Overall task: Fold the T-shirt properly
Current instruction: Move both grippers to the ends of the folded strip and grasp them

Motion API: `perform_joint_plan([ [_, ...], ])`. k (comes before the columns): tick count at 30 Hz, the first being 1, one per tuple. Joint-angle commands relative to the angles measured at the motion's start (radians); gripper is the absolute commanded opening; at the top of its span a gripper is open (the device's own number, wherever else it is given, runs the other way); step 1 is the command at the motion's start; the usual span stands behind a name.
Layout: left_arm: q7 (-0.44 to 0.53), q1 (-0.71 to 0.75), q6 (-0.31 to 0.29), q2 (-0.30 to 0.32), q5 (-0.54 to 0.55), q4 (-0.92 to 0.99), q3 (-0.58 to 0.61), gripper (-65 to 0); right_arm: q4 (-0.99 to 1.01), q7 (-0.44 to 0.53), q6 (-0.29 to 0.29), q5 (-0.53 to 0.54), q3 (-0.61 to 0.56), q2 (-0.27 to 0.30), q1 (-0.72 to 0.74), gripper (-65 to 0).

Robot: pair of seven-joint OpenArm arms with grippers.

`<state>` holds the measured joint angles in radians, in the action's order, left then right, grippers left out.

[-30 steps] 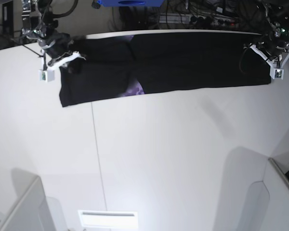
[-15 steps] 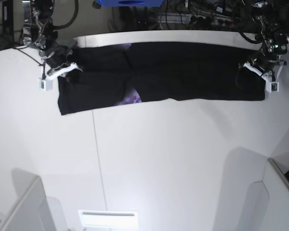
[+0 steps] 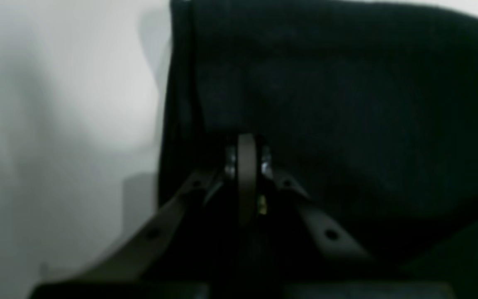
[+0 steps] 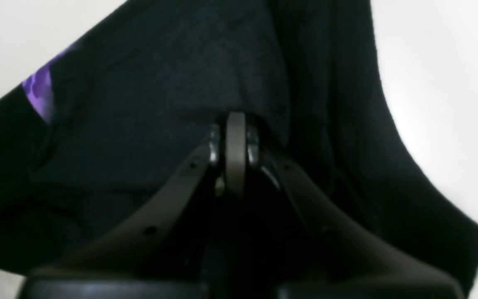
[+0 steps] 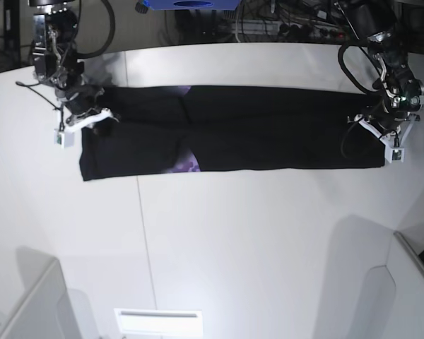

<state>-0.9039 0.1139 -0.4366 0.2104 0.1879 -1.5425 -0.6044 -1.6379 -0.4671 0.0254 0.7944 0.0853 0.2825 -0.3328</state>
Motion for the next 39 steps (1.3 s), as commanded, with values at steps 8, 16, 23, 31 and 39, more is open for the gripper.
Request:
perform_joint_plan([
  [8, -0.128, 0.089, 0.003, 0.013, 0.166, -0.392, -0.113, -65.0, -0.275, 0.015, -0.012, 0.012, 0.003, 0.008, -0.047, -65.0],
  [16, -0.096, 0.382, 0.003, 0.011, 0.35, -0.43, -0.107, -65.0, -0.304, -0.028, -0.012, 0.012, 0.003, 0.008, -0.059, -65.0],
  [23, 0.045, 0.45, 0.008, 0.017, 0.358, -0.35, -0.009, -65.0, -0.304, -0.028, -0.012, 0.012, 0.003, -0.018, -0.064, -65.0],
  [31, 0.045, 0.369, 0.008, 0.011, 0.241, -0.227, -0.004, -65.0, -0.304, -0.028, -0.012, 0.012, 0.003, -0.019, -0.073, -65.0],
  [39, 0.042, 0.304, 0.006, 0.002, 0.186, -0.218, -0.009, -65.0, -0.304, -0.028, -0.012, 0.012, 0.005, -0.019, -0.079, -65.0],
])
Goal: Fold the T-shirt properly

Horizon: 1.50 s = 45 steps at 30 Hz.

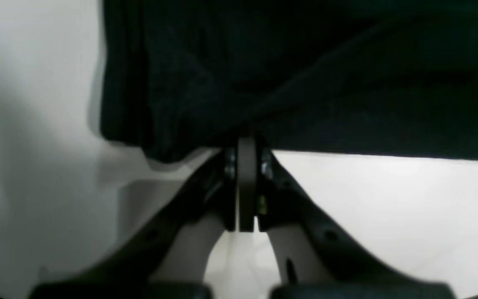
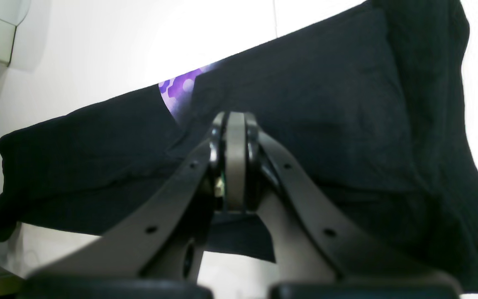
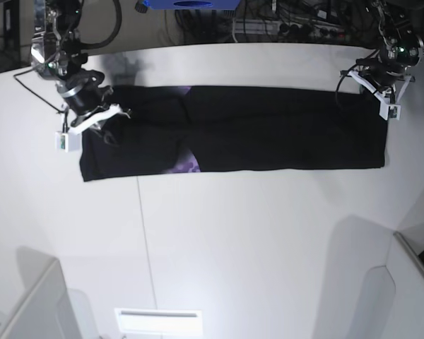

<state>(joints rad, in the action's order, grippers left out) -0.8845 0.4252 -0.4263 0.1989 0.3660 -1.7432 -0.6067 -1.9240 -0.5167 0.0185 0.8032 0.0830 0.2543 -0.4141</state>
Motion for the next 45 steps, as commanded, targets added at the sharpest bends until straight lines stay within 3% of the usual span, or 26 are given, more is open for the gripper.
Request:
perform_joint_plan([
  [1, 0.023, -0.016, -0.004, 0.014, 0.008, -0.007, -0.006, -65.0, -0.018, 0.022, -0.005, 0.003, 0.007, 0.009, 0.002, -65.0],
  [22, 0.024, -0.167, -0.003, 0.053, 0.008, 0.2, -0.011, -65.0, -0.016, 0.022, -0.005, 0.002, 0.013, 0.01, 0.004, -65.0],
  [32, 0.02, -0.173, -0.003, 0.055, 0.014, 0.134, -0.012, -65.0, -0.015, 0.022, -0.005, 0.0, 0.013, 0.01, 0.008, -65.0],
  [35, -0.008, -0.173, -0.003, 0.053, 0.014, 0.108, -0.075, -65.0, -0.015, 0.022, -0.005, 0.0, 0.013, 0.01, 0.008, -65.0],
  [45, -0.054, -0.234, -0.003, 0.058, 0.008, 0.193, -0.106, -65.0, -0.015, 0.022, -0.004, 0.0, 0.007, 0.01, 0.008, -65.0],
])
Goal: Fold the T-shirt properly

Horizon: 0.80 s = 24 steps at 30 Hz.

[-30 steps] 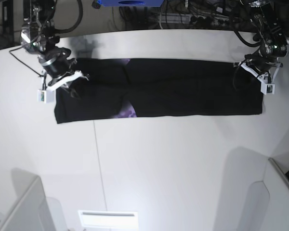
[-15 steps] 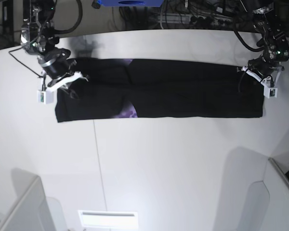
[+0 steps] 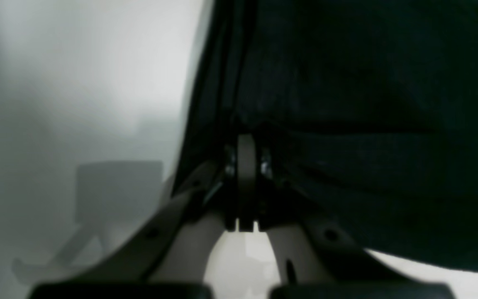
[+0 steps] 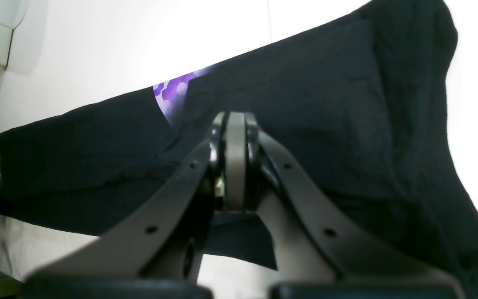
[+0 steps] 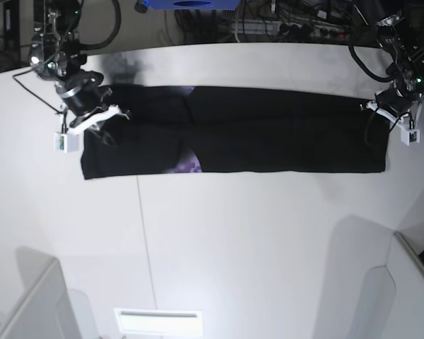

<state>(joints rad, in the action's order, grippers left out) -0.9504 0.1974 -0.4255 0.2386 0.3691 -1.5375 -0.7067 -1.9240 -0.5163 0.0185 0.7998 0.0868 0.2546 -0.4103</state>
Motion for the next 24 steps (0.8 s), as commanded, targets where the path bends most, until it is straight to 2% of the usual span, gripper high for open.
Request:
perform_joint_plan([
  [1, 0.009, -0.011, -0.003, 0.018, 0.008, -0.013, -0.011, -65.0, -0.015, 0.021, -0.004, 0.003, 0.003, 0.01, 0.003, -65.0],
  [4, 0.008, -0.009, -0.008, 0.02, 0.015, -0.044, -0.029, -65.0, -0.015, 0.021, -0.002, 0.003, 0.003, 0.01, -0.002, -65.0],
  [6, 0.006, -0.006, -0.02, 0.014, 0.015, -0.099, -0.097, -65.0, -0.015, 0.021, -0.002, 0.003, 0.006, 0.01, -0.003, -65.0],
  [14, 0.008, -0.005, -0.235, 0.015, 0.015, -0.128, -0.302, -65.0, -0.015, 0.021, -0.002, 0.003, 0.003, 0.01, -0.003, -65.0],
  [16, 0.012, -0.005, -0.273, 0.017, 0.015, -0.107, -0.327, -65.0, -0.015, 0.021, -0.002, 0.003, 0.001, 0.01, -0.003, -65.0],
  [17, 0.012, -0.005, -0.273, 0.018, 0.015, -0.091, -0.334, -63.5, -0.015, 0.021, -0.002, 0.003, 0.001, 0.01, -0.003, -65.0],
  [21, 0.015, -0.005, -0.273, 0.015, 0.015, -0.06, -0.334, -28.3, -0.015, 0.021, -0.002, 0.003, 0.001, 0.01, -0.003, -65.0],
  [23, 0.015, -0.013, -0.273, 0.014, 0.015, -0.05, -0.333, -15.5, -0.015, 0.021, -0.002, 0.003, 0.001, 0.01, -0.003, -65.0],
  [24, 0.015, -0.017, -0.273, 0.014, 0.015, -0.039, -0.331, -11.2, -0.015, 0.021, -0.002, 0.003, 0.001, 0.01, -0.003, -65.0],
])
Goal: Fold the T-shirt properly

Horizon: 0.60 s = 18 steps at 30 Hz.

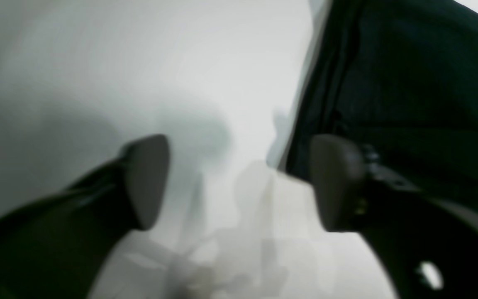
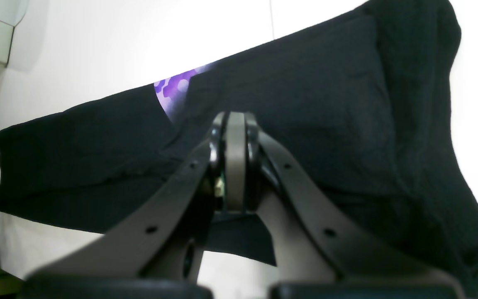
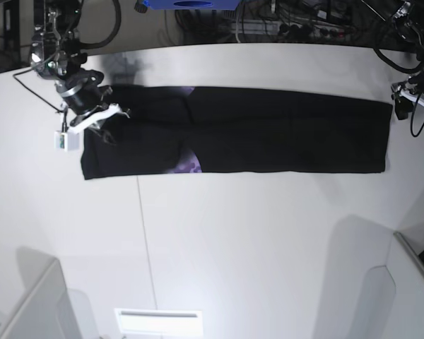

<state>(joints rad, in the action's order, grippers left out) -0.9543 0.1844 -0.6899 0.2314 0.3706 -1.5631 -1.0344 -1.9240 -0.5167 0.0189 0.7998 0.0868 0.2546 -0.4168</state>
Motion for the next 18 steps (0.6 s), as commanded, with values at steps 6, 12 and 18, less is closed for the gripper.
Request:
perform_joint_plan([
  [6, 0.021, -0.064, -0.008, 0.026, 0.005, 0.082, 0.062, -7.1, -0.015, 0.022, -0.003, 0.003, 0.001, 0.01, -0.003, -65.0],
  [12, 0.021, -0.125, -0.008, 0.023, 0.003, 0.177, 0.136, -7.1, -0.016, 0.022, -0.003, 0.005, 0.001, 0.009, -0.009, -65.0],
  [18, 0.022, -0.122, -0.007, 0.021, 0.005, 0.224, 0.2, -7.4, -0.018, 0.022, -0.003, 0.005, 0.001, 0.009, -0.011, -65.0],
])
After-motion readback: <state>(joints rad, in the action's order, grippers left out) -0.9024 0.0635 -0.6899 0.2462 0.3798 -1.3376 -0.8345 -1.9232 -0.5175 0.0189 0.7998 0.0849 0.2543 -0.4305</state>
